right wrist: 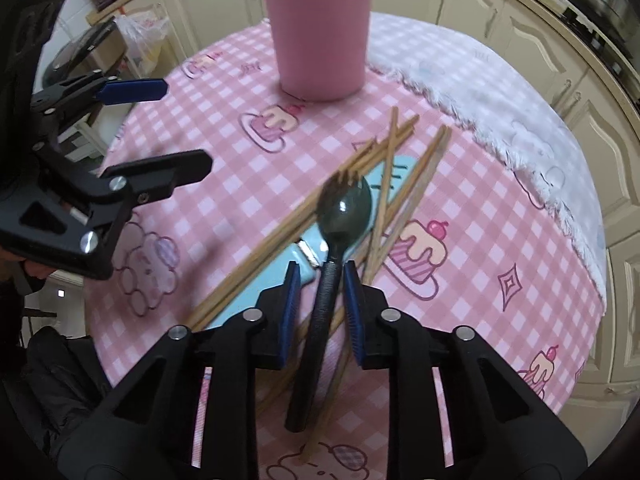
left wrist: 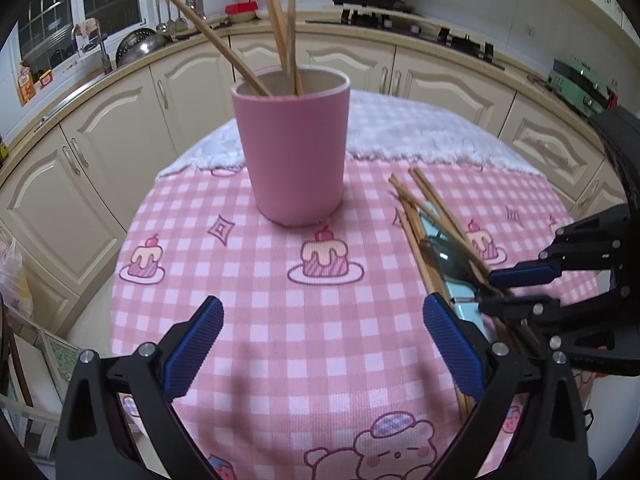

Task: Organize utensils
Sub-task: 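Close the right tool on the spork handle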

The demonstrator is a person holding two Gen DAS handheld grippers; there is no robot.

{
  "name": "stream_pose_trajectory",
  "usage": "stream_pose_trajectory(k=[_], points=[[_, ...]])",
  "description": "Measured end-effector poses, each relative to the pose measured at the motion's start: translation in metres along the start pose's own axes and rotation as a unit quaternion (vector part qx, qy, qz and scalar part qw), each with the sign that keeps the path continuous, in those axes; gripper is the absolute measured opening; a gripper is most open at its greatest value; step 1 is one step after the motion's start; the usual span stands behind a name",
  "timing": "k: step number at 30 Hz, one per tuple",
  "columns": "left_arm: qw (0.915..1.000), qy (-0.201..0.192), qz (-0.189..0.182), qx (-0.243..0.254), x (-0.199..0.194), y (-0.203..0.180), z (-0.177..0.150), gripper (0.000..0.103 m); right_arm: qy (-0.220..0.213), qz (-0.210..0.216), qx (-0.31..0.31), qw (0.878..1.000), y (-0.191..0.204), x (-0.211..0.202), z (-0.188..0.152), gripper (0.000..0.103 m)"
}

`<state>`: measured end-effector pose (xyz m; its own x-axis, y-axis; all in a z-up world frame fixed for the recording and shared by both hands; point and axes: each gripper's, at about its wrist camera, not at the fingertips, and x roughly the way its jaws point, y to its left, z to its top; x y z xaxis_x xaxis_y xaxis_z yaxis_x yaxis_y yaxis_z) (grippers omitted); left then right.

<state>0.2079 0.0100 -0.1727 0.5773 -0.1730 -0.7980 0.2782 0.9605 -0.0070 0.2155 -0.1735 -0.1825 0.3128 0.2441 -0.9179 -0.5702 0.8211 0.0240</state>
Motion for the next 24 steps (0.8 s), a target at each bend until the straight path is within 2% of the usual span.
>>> stream_pose_trajectory(k=[1, 5, 16, 24], points=[[1.0000, 0.005, -0.001, 0.003, 0.003, -0.002, -0.001, 0.098, 0.001, 0.000, 0.001, 1.000, -0.001, 0.001, -0.001, 0.015], [0.9997, 0.016, 0.001, 0.018, 0.010, -0.011, -0.001, 0.098, 0.000, 0.001, 0.008, 1.000, -0.005, 0.000, -0.004, 0.013], [0.9969, 0.058, 0.008, 0.052, 0.043, -0.034, 0.004, 0.098, -0.005, 0.012, 0.024, 1.000, -0.014, -0.004, -0.010, 0.012], [0.9965, 0.068, 0.003, 0.050, 0.048, -0.035, 0.008, 0.098, -0.006, 0.014, 0.026, 1.000, -0.017, -0.006, -0.012, 0.013]])
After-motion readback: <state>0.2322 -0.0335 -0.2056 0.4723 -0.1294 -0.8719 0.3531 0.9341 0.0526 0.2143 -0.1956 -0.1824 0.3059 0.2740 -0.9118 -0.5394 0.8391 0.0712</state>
